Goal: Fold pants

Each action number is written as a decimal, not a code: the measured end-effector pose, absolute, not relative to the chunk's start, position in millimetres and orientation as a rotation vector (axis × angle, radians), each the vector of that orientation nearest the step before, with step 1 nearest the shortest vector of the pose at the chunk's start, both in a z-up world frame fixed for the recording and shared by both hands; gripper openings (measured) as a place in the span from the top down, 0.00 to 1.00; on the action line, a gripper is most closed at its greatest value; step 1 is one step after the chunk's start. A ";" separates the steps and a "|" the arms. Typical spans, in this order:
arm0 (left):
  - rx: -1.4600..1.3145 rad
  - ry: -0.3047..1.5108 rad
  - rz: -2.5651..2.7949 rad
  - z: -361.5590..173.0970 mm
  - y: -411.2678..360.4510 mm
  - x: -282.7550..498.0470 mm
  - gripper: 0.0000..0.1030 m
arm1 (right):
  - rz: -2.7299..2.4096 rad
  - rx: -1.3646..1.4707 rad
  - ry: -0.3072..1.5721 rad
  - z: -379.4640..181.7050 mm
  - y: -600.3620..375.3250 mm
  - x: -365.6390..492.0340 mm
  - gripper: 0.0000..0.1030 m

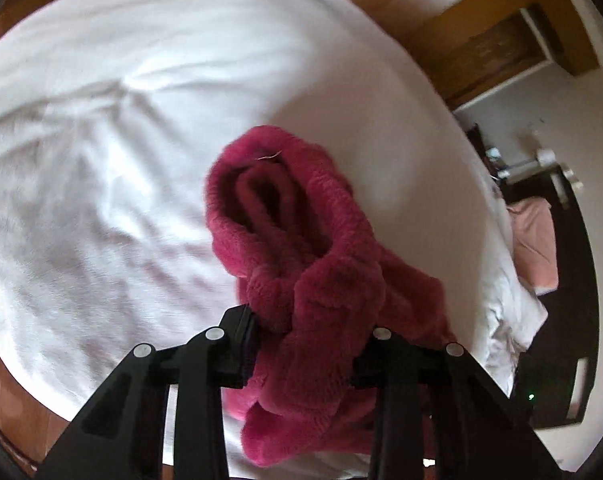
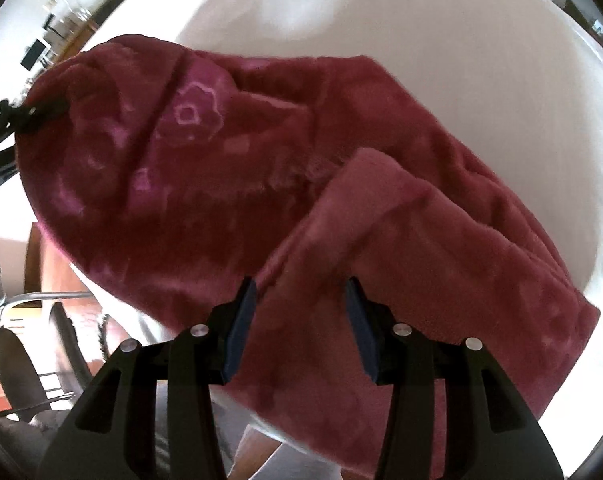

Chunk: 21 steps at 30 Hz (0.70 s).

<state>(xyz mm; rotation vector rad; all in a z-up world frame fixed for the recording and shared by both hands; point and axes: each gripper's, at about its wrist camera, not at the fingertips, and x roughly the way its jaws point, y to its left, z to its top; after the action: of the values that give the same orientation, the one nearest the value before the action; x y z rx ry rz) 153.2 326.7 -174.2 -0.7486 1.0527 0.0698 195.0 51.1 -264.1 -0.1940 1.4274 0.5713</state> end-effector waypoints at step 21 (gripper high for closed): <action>-0.375 0.963 -0.350 -44.9 47.1 155.6 0.69 | 0.379 0.101 1.342 -231.3 -161.0 119.6 0.54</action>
<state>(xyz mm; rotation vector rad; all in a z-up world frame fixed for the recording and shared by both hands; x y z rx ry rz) 155.6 47.1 -44.9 -0.3747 0.9633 -0.3501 119.6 -161.0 -231.3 0.1008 1.3416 0.3793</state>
